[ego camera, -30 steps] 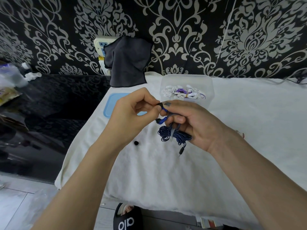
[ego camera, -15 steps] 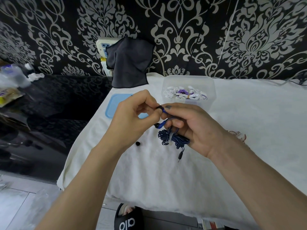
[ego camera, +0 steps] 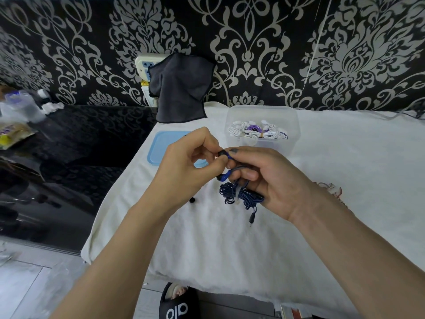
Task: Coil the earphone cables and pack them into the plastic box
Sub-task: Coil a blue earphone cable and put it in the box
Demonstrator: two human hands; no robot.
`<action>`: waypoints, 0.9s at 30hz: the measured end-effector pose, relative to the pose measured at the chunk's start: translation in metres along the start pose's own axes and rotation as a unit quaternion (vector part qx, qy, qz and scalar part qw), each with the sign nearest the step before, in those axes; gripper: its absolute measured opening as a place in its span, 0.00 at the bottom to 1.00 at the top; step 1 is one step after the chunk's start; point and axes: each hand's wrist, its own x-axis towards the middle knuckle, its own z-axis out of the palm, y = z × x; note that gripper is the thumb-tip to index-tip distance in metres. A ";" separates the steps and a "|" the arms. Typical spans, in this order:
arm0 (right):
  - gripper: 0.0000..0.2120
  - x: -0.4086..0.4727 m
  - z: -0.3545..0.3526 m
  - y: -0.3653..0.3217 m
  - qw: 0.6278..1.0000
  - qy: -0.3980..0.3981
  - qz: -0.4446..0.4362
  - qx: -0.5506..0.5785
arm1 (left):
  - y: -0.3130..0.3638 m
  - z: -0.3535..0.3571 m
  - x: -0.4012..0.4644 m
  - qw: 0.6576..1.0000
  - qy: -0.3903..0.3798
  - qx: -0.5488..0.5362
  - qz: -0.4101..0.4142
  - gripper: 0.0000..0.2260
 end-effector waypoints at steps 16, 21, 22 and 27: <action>0.07 -0.008 0.003 -0.007 0.998 -0.027 0.031 0.050 | 0.004 0.003 -0.003 0.999 0.025 -0.024 0.035 0.07; 0.08 -0.004 0.001 -0.005 0.999 -0.007 0.025 0.040 | 0.005 0.002 -0.003 1.000 0.021 0.012 0.021 0.10; 0.08 -0.003 0.001 -0.004 0.999 -0.003 0.021 0.031 | 0.005 0.001 -0.003 0.999 0.020 0.021 0.020 0.08; 0.08 0.002 -0.005 -0.002 1.000 0.014 0.019 0.015 | 0.006 -0.002 -0.001 0.998 0.014 0.059 0.011 0.06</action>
